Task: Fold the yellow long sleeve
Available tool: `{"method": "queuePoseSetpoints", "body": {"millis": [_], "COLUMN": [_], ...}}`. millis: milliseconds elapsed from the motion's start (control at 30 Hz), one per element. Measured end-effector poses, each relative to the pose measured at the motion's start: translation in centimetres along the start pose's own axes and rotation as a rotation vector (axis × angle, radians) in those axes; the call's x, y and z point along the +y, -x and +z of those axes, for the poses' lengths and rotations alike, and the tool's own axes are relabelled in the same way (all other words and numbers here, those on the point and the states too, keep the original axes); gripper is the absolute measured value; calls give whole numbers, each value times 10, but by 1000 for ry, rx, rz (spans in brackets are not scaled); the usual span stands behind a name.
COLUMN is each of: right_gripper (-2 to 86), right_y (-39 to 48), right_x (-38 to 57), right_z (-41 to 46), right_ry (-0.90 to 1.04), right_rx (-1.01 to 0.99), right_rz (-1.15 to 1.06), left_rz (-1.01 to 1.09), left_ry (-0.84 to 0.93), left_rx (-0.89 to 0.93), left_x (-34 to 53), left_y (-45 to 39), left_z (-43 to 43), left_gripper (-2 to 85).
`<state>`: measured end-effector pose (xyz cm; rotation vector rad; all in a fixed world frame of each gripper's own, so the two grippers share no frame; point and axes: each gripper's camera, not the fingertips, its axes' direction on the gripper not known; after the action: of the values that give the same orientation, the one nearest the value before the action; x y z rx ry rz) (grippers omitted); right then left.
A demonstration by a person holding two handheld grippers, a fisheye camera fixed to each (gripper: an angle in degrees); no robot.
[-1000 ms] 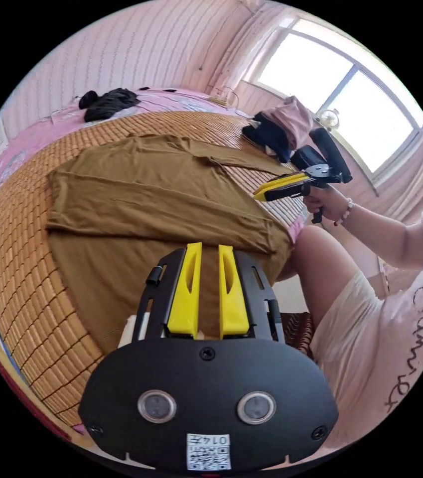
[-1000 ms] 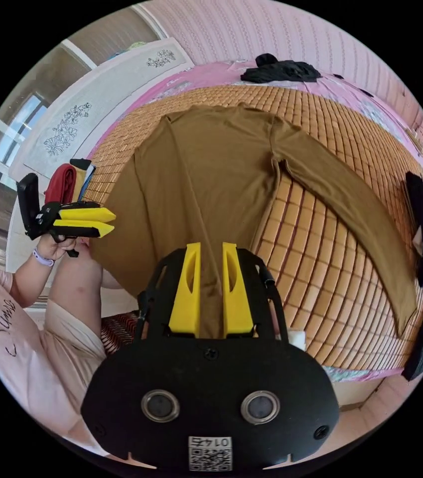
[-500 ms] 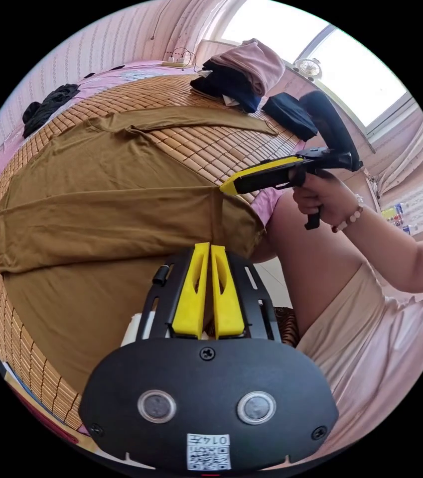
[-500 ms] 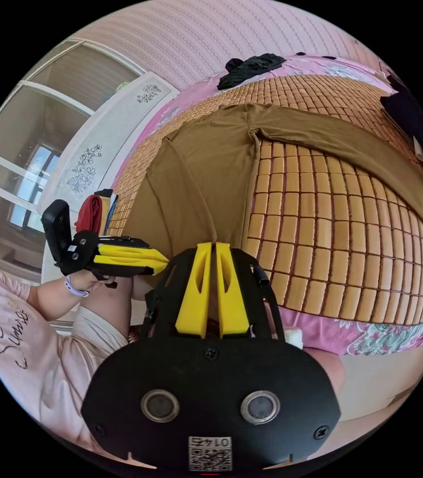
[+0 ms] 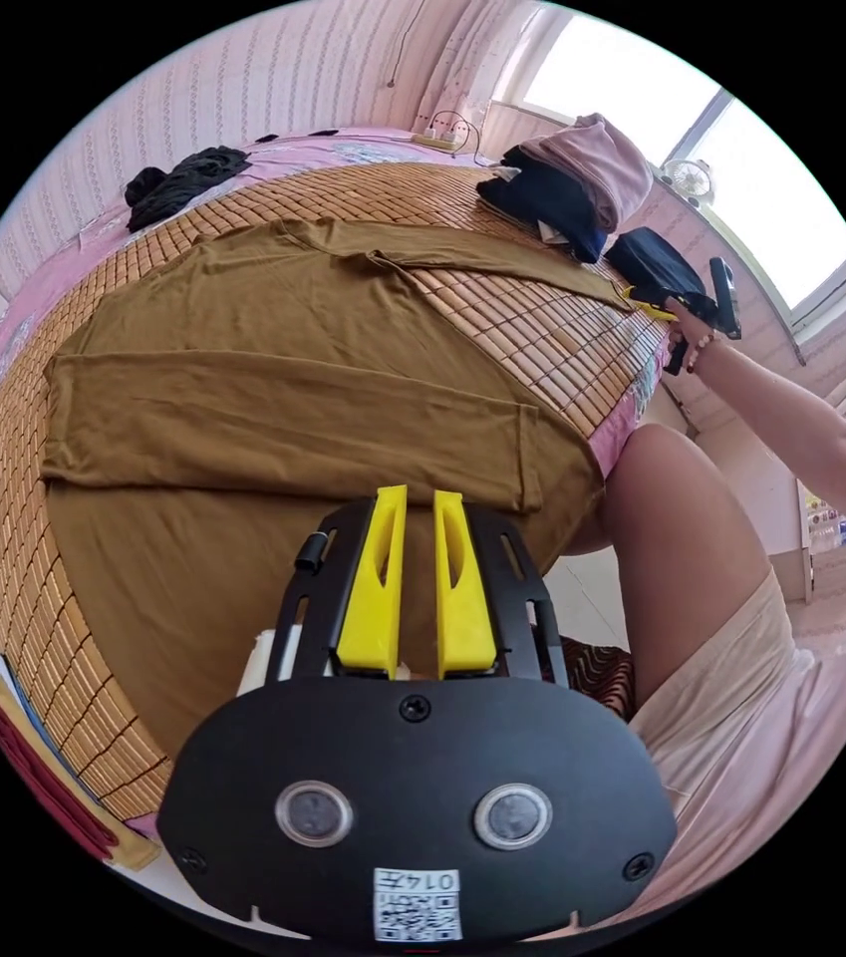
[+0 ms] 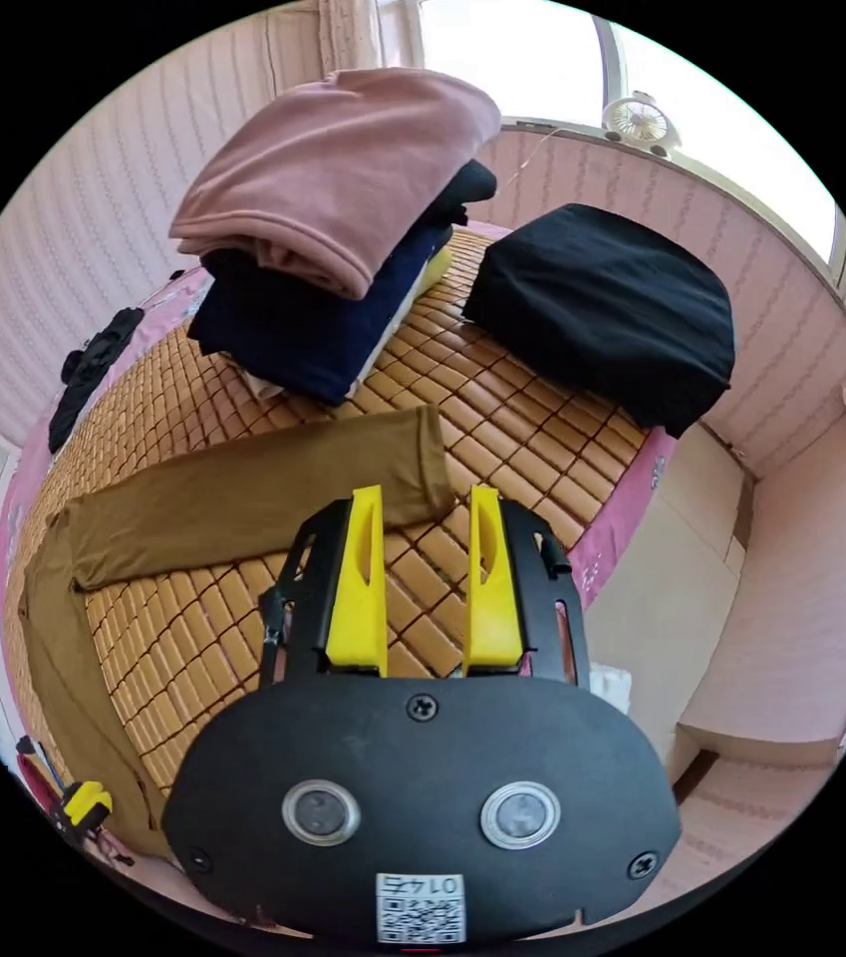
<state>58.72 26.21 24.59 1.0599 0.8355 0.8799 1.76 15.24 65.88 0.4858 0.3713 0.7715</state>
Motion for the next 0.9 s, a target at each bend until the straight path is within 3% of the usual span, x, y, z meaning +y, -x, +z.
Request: {"method": "queuePoseSetpoints", "body": {"millis": [33,200,400,500,567,667,767,900], "right_gripper": [90,22,11,10,11,16,27,70], "right_y": [-6,-10,43,98,142,198,257,316], "right_x": [-3,8,13,0,3,40,111,229], "right_z": [13,6,-52,-122,-190,-259,-280,-233], "right_ry": [87,68,-36,-191,-319,-388,-224,175], "right_rx": [-7,-79,-441,-716,-1001,-1273,-1452,-1391], "right_rz": [24,-28,-261,-424,-572,-801,-1058,-1267], "left_rz": [-2,-37,-38,-58,-83,-121,-176,-322], "left_ry": [6,25,-6,-27,-69,-119,-162,-199], "left_rx": [-4,4,35,116,151,154,131,77], "left_x": [1,9,19,28,38,59,89,145], "left_y": [0,6,11,18,24,34,50,83], "left_z": [2,8,2,-6,-18,-45,-77,-121], "left_gripper": [51,50,50,50,49,49,50,50]}}
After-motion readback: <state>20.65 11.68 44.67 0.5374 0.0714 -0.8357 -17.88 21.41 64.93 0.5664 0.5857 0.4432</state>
